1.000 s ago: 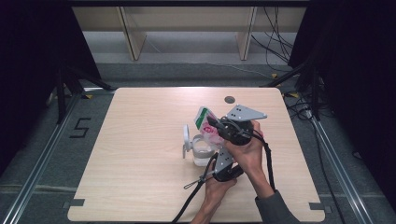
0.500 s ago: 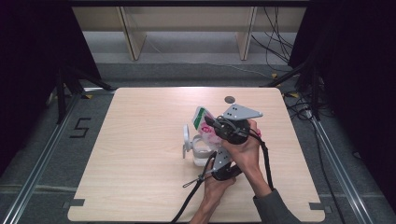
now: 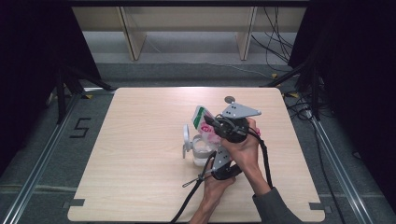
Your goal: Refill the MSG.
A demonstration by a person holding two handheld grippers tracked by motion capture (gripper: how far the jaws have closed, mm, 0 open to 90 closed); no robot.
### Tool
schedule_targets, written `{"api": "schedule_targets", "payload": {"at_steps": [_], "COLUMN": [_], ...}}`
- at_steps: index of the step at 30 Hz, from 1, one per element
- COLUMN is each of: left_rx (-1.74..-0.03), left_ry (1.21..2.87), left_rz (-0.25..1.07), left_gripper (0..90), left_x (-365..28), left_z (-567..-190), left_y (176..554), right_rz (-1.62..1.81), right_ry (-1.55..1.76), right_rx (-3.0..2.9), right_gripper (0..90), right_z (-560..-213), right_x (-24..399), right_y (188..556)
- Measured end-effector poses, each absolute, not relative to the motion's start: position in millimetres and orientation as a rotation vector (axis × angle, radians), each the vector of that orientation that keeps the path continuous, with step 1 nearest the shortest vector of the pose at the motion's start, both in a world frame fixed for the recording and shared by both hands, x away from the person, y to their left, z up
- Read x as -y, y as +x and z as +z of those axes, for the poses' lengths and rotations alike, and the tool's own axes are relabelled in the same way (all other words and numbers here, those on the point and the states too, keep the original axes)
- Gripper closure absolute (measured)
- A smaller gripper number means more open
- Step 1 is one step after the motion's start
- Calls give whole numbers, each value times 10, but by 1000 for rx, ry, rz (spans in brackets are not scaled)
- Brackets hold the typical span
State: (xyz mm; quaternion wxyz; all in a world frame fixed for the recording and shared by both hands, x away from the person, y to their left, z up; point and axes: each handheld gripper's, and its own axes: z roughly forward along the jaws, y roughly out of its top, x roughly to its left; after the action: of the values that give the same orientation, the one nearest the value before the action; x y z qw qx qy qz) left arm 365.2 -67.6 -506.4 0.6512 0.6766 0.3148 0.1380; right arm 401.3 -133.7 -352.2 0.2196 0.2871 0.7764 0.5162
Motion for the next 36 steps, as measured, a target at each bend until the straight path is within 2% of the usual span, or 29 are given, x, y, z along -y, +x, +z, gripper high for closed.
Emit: {"api": "schedule_targets", "payload": {"at_steps": [36], "left_rx": [-711], "left_ry": [1539], "left_rz": [337], "left_gripper": [740], "left_x": [652], "left_z": [-5062], "left_y": [3636], "right_rz": [1394], "right_ry": [794], "right_rx": [-2170], "right_gripper": [900], "right_z": [-3539], "right_x": [1246], "right_y": [4051]}}
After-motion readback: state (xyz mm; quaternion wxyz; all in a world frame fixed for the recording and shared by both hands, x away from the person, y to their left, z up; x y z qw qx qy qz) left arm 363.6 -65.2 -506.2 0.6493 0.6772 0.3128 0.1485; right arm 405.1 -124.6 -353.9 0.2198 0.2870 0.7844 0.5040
